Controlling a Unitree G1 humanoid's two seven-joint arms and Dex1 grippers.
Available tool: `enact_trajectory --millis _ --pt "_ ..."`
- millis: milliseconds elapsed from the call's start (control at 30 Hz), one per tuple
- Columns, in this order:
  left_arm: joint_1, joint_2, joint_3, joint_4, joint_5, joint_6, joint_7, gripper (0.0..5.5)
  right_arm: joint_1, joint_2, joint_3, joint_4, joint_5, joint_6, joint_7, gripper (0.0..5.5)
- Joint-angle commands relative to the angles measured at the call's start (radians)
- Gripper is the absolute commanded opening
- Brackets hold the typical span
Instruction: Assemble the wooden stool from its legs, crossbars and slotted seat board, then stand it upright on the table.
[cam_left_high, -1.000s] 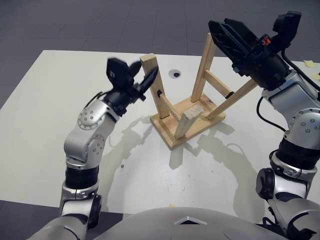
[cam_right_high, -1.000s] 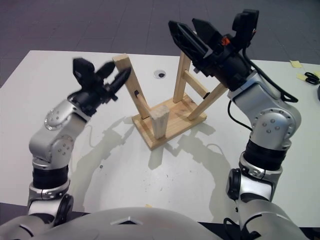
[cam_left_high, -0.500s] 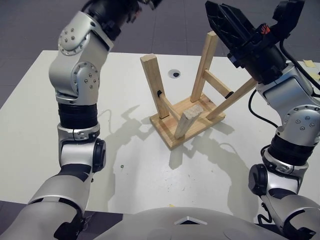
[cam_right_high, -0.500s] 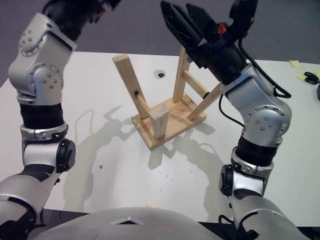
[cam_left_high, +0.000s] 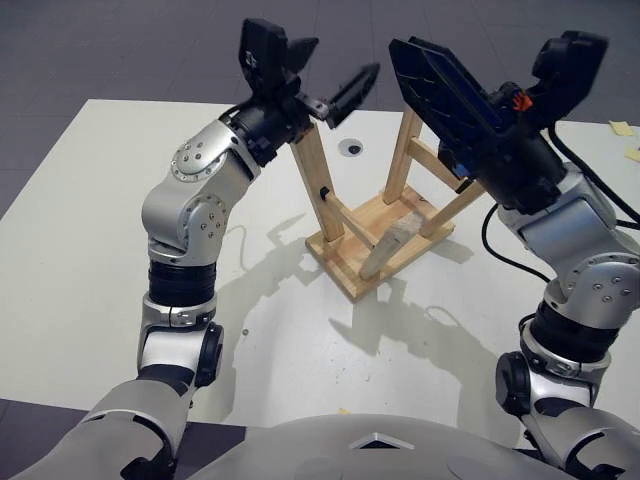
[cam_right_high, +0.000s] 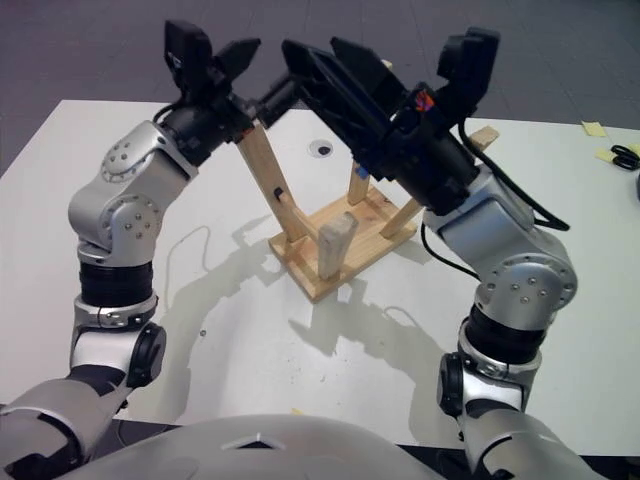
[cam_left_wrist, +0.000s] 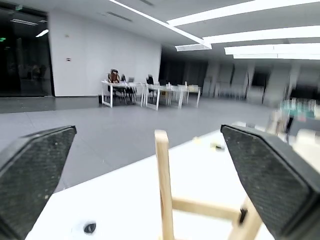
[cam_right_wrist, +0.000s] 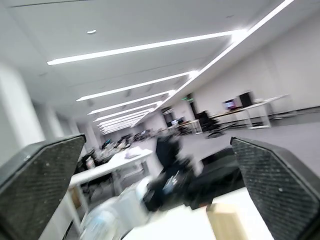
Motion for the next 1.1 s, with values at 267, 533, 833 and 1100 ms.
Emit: enact_trajectory --millis 267,533,833,1100 --pt "-0.085 0.075 0.179 0.022 -0.051 0.014 0.098 5.37 0.204 -0.293 0.184 -0.204 -0.231 0.086 0.084 5.4" --pt "-0.045 0.063 0.169 0.012 -0.042 0.007 0.104 5.37 0.16 -0.506 0.098 -0.014 -0.667 -0.099 0.279 5.4" --pt "-0.001 0.057 0.143 0.002 -0.013 -0.005 0.112 5.37 0.059 -0.386 0.007 0.082 -0.669 -0.133 0.225 5.4" --pt "0.091 0.157 -0.011 0.165 0.285 -0.154 0.063 5.37 0.233 -0.125 -0.057 0.087 -0.634 -0.144 -0.04 5.4"
